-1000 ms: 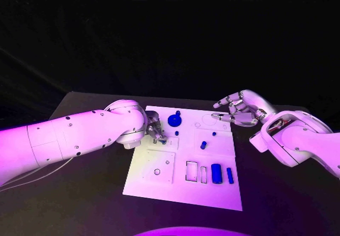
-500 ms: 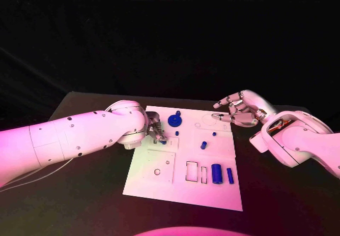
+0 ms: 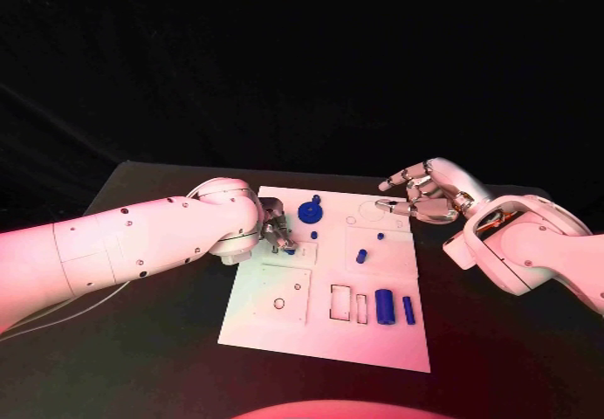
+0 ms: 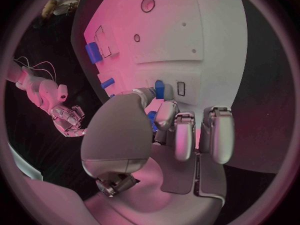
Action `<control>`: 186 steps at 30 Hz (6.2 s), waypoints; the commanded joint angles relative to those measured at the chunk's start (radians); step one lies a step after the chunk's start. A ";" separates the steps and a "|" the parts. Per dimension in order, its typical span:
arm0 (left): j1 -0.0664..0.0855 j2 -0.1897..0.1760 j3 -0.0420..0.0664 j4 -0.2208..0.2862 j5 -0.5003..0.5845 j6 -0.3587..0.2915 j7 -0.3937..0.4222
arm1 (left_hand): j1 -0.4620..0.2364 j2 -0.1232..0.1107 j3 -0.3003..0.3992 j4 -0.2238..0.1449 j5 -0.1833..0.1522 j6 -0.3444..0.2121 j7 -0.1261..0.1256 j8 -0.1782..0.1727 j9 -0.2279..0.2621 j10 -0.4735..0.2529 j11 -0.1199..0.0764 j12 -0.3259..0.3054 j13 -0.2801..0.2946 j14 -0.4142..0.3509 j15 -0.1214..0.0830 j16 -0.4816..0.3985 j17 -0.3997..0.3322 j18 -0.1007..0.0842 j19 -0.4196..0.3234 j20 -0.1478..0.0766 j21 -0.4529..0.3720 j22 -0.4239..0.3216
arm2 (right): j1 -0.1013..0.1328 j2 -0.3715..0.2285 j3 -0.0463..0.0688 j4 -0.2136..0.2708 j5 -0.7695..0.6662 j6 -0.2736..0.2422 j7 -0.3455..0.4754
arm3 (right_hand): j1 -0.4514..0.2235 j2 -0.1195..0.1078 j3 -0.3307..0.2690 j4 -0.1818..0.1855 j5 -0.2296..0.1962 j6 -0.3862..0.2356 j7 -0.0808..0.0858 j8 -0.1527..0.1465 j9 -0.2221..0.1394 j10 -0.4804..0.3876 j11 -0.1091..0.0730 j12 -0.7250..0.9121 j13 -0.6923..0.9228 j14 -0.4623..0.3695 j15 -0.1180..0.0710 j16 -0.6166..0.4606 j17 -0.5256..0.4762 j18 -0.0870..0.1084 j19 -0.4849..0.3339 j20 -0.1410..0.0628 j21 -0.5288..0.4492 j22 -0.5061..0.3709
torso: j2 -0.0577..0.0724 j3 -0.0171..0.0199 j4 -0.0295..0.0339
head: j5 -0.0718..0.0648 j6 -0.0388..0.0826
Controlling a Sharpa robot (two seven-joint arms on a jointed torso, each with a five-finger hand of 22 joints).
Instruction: Assemble the parts on the task board
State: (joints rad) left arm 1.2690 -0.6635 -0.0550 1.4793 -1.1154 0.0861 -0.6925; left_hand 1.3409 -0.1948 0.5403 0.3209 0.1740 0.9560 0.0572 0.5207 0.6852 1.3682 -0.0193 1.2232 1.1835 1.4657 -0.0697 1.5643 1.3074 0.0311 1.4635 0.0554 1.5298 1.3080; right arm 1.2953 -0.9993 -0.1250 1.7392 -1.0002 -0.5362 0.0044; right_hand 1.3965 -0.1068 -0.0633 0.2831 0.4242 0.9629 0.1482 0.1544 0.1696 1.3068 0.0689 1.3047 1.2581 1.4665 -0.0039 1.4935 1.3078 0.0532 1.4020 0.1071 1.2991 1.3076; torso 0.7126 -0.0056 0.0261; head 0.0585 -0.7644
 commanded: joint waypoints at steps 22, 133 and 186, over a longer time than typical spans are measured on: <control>-0.005 0.002 -0.002 0.005 -0.003 0.018 -0.020 | -0.088 -0.019 0.129 -0.134 -0.008 0.032 -0.030 0.022 0.031 0.024 -0.020 0.019 0.019 0.105 -0.020 0.006 0.263 -0.011 0.041 -0.003 0.008 0.181 | -0.001 0.000 0.000 0.001 -0.012 0.010 0.001 | -0.005 0.006 -0.008 0.000 0.005 0.006 -0.004 0.005 -0.001 0.002 -0.007 -0.001 -0.002 0.068 -0.006 -0.004 0.112 0.015 0.001 -0.009 -0.006 0.084 | 0.000 -0.0001 -0.0001 | -0.001 -0.004; -0.004 0.013 0.001 -0.013 0.044 0.002 -0.009 | -0.026 0.121 -0.007 -0.109 -0.011 0.033 -0.027 -0.002 0.065 0.016 -0.019 0.008 0.019 0.105 -0.018 0.006 0.263 -0.015 0.057 -0.004 0.013 0.202 | -0.002 -0.004 0.000 0.000 -0.018 0.015 -0.006 | -0.020 0.007 -0.018 0.004 -0.006 0.005 -0.005 0.009 -0.002 0.001 -0.007 -0.001 -0.004 0.067 -0.007 -0.005 0.110 0.015 0.000 -0.009 -0.011 0.082 | -0.001 0.0001 0.0004 | -0.012 0.001; 0.048 0.114 0.002 -0.127 -0.016 0.247 -0.047 | -0.018 0.093 0.032 -0.148 -0.050 0.029 -0.026 0.004 0.087 0.025 -0.017 0.016 0.027 0.105 -0.017 0.006 0.263 -0.016 0.059 -0.003 0.014 0.205 | -0.004 0.002 0.000 -0.003 -0.025 0.017 -0.007 | -0.024 0.009 -0.020 0.004 -0.007 0.006 -0.006 0.012 -0.002 0.003 -0.008 0.000 -0.003 0.067 -0.007 -0.006 0.109 0.015 0.001 -0.010 -0.012 0.082 | -0.001 0.0000 0.0006 | -0.009 -0.009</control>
State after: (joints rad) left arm 1.3162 -0.5524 -0.0530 1.3524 -1.1310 0.3031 -0.7005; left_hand 1.2936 -0.1250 0.4685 0.2710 0.1245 0.9822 0.0373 0.5217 0.7673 1.3874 -0.0351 1.2337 1.2094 1.4658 -0.0911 1.5643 1.3078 0.0312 1.4671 0.0519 1.5413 1.3073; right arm 1.2921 -0.9980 -0.1250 1.7352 -1.0106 -0.5317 -0.0034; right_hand 1.3805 -0.0990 -0.0771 0.2856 0.4203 0.9658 0.1453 0.1620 0.1691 1.3068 0.0689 1.3047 1.2547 1.4665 -0.0038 1.4935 1.3080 0.0532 1.4020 0.1071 1.2913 1.3081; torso 0.7121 -0.0062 0.0269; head 0.0495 -0.7726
